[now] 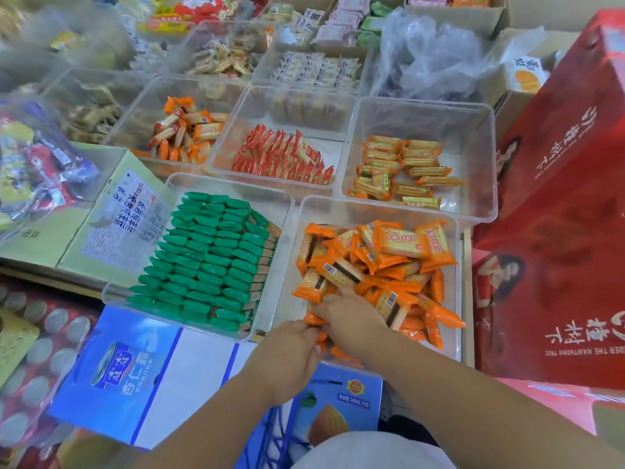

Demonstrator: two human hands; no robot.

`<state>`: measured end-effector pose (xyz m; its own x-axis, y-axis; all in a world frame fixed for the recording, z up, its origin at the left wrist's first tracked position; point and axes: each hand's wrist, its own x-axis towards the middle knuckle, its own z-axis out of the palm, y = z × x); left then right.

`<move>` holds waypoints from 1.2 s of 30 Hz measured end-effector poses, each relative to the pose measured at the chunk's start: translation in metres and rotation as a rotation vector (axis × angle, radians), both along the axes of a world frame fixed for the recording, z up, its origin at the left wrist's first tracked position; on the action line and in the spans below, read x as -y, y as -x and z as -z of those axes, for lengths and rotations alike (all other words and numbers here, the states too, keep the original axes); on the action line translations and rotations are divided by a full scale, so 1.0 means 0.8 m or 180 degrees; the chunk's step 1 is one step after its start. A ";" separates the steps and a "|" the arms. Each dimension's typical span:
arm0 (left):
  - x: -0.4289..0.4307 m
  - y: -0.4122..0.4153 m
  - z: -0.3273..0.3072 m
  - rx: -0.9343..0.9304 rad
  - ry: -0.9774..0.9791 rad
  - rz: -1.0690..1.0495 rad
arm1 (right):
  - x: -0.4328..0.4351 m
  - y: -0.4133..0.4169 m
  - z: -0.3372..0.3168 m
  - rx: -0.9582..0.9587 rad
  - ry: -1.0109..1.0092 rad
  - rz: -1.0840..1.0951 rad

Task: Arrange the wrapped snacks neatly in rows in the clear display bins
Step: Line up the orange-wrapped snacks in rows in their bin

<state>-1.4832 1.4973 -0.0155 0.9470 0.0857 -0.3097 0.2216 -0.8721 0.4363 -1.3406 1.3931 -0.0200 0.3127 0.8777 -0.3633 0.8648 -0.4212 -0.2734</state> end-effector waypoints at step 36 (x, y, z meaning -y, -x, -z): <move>0.007 -0.003 0.002 0.0335 -0.0336 -0.0286 | -0.008 -0.016 0.004 -0.1640 -0.0334 0.0608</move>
